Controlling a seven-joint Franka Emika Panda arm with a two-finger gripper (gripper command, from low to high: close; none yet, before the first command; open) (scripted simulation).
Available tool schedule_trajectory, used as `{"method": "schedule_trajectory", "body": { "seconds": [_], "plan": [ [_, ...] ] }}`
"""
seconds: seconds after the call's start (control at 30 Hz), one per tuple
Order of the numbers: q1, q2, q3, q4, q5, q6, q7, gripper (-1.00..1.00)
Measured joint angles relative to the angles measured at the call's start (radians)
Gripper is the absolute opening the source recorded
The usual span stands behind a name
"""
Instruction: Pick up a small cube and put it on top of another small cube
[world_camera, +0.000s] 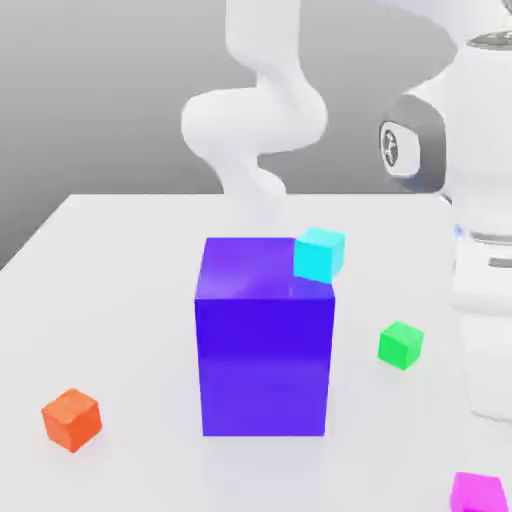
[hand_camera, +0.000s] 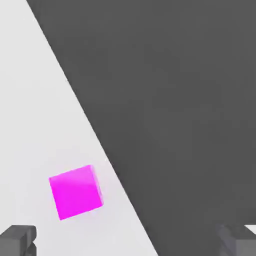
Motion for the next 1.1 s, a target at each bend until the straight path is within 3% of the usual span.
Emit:
{"method": "schedule_trajectory", "body": {
  "seconds": [0.27,0.3,0.5,0.67,1.1],
  "plan": [
    [0.046,0.281,0.005,0.043,-0.095,0.141,-0.061,0.00],
    [0.046,0.303,0.005,0.048,-0.096,0.158,-0.062,-1.00],
    [0.046,0.314,0.005,0.050,-0.096,0.164,-0.062,-1.00],
    [0.046,0.176,0.008,0.016,-0.090,0.061,-0.065,-1.00],
    [0.129,-0.257,0.216,-0.431,0.202,0.068,-0.120,-1.00]
  ]
}}
